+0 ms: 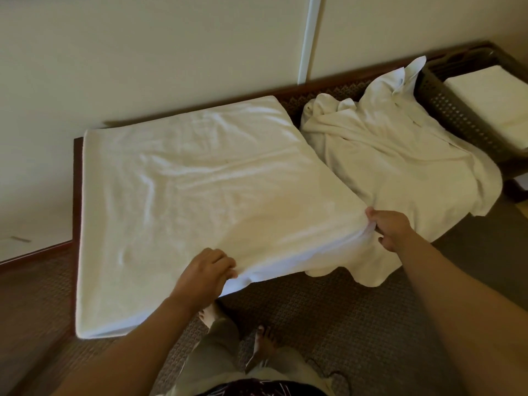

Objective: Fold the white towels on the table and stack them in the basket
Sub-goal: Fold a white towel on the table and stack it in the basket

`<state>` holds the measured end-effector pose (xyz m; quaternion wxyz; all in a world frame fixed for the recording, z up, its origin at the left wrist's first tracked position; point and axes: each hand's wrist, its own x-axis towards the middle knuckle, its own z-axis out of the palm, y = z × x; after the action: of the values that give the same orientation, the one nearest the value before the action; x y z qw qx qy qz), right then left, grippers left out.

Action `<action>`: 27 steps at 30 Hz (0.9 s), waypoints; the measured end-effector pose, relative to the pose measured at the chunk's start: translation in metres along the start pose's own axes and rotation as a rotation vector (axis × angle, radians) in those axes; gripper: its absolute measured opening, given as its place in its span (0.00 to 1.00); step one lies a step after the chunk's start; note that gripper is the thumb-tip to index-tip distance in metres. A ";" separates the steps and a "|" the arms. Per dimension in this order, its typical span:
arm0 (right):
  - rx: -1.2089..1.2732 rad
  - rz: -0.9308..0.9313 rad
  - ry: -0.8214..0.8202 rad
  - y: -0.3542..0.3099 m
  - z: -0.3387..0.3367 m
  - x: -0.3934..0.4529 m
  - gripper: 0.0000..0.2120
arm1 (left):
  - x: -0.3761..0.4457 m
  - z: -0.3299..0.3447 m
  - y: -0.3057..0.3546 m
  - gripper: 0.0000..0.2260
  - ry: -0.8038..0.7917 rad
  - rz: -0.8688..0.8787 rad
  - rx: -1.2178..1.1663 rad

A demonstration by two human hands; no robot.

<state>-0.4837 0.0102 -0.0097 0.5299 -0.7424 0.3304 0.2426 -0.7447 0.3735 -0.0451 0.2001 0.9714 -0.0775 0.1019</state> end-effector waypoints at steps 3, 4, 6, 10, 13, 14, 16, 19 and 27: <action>-0.374 -0.129 0.168 -0.003 0.014 -0.004 0.27 | 0.005 -0.004 0.007 0.16 0.039 0.055 0.030; -0.250 -0.157 0.175 -0.003 0.022 -0.010 0.25 | 0.004 -0.006 0.008 0.19 0.054 0.070 0.059; -0.221 -0.232 0.289 0.003 0.037 -0.023 0.15 | -0.005 -0.016 0.010 0.17 0.071 -0.022 0.085; -0.785 -0.741 0.388 0.027 0.095 -0.067 0.20 | -0.030 -0.024 0.009 0.19 0.020 -0.368 0.201; -1.150 -1.002 -0.025 0.057 0.143 -0.097 0.27 | -0.024 -0.023 0.008 0.29 -0.269 -0.568 0.201; -1.243 -1.008 -0.110 0.067 0.150 -0.101 0.27 | -0.023 -0.022 0.003 0.30 -0.322 -0.604 0.203; -1.311 -1.039 -0.129 0.078 0.145 -0.096 0.29 | -0.036 -0.025 -0.010 0.32 -0.323 -0.662 0.236; -1.326 -0.947 -0.011 0.073 0.108 -0.073 0.31 | -0.078 -0.040 -0.035 0.33 -0.239 -0.796 0.263; -1.053 -0.643 0.268 0.055 0.108 -0.089 0.35 | -0.066 -0.049 -0.017 0.31 -0.093 -1.308 0.123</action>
<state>-0.5850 0.1211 -0.0149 0.0938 -0.9898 -0.0093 0.1065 -0.8132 0.4163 -0.0228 0.1614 0.8311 0.5264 -0.0785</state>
